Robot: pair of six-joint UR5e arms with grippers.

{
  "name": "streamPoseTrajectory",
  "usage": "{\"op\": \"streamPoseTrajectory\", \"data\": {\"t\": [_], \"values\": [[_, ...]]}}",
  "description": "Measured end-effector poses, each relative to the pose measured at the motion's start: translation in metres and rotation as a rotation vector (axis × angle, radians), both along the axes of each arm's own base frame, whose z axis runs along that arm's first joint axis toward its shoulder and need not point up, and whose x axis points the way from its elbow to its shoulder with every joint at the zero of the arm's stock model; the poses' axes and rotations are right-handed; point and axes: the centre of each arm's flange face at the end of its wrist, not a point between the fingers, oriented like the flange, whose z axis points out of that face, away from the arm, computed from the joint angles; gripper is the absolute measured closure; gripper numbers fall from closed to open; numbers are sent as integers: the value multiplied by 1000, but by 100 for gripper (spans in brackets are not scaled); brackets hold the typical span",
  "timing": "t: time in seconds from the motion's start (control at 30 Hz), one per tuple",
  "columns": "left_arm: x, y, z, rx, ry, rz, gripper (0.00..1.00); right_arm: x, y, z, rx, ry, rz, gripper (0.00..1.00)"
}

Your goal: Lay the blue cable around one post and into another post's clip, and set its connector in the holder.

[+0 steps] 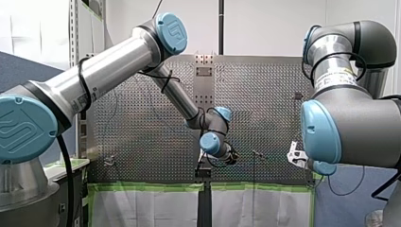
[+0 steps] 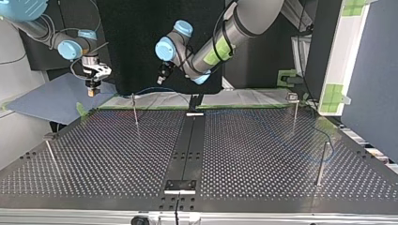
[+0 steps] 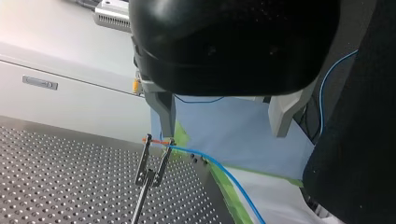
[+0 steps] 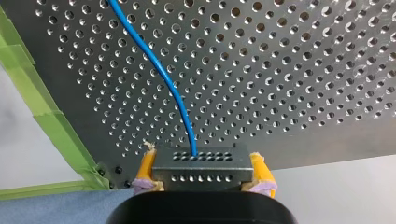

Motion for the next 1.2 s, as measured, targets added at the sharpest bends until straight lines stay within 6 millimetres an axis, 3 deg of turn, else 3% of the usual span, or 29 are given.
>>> {"op": "streamPoseTrajectory", "data": {"t": [0.23, 0.53, 1.2], "values": [[-10, 4, 7, 32, -7, 9, 0, -1, 0, 0, 0, 0, -1, 95], [-21, 13, 31, -10, -36, 15, 0, -2, 0, 0, 1, -1, -3, 95], [-18, 54, 87, -218, -97, 134, 0, 1, 0, 0, 3, -8, -1, 95]]}}
